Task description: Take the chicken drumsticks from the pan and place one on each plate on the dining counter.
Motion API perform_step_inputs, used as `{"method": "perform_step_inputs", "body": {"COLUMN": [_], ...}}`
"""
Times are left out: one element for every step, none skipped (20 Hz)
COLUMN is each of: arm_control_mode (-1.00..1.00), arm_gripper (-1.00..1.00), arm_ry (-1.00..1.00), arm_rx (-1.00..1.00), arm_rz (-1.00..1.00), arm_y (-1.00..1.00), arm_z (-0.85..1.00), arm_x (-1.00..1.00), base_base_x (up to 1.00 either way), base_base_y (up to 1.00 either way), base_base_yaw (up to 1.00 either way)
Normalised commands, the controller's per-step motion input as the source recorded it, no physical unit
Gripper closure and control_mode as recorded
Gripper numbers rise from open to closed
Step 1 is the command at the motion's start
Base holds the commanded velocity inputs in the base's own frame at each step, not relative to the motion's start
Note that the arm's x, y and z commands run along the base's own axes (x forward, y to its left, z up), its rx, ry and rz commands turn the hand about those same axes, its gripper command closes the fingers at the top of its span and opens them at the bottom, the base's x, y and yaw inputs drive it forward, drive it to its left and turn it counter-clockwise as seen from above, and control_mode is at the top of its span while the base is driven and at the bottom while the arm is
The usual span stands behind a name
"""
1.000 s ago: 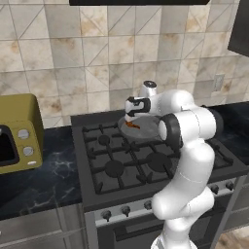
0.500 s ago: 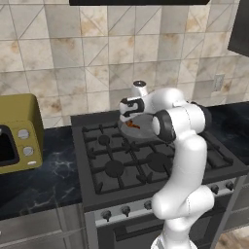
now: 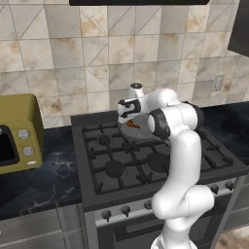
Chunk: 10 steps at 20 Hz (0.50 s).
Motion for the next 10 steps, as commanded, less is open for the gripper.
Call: {"method": "perform_step_inputs", "body": {"arm_control_mode": [-1.0, -1.0, -1.0, -1.0, -1.0, -1.0, -1.0, -1.0, -1.0, -1.0], "arm_gripper": [-1.0, -1.0, -1.0, -1.0, -1.0, -1.0, -1.0, -1.0, -1.0, -1.0], "arm_ry": [0.08, 0.09, 0.09, 0.11, 0.11, 0.1, 0.1, 0.1, 0.09, 0.1], "arm_rx": [0.0, 0.0, 0.0, 0.0, 0.0, 0.0, 0.0, 0.0, 0.0, 0.0], "arm_rz": [0.05, 0.05, 0.06, 0.07, 0.07, 0.07, 0.06, 0.06, 0.05, 0.05], "arm_y": [0.0, 0.0, 0.0, 0.0, 0.0, -0.01, -0.01, 0.0, 0.0, 0.0], "arm_z": [-0.19, -0.16, -0.16, -0.15, -0.14, -0.13, -0.13, -0.14, -0.12, -0.13], "arm_x": [0.27, 0.25, 0.19, 0.12, 0.04, 0.0, 0.0, 0.0, 0.0, 0.0], "base_base_x": [0.0, 0.0, 0.0, 0.0, 0.0, 0.0, 0.0, 0.0, 0.0, 0.0], "base_base_y": [0.0, 0.0, 0.0, 0.0, 0.0, 0.0, 0.0, 0.0, 0.0, 0.0], "base_base_yaw": [0.0, 0.0, 0.0, 0.0, 0.0, 0.0, 0.0, 0.0, 0.0, 0.0]}}
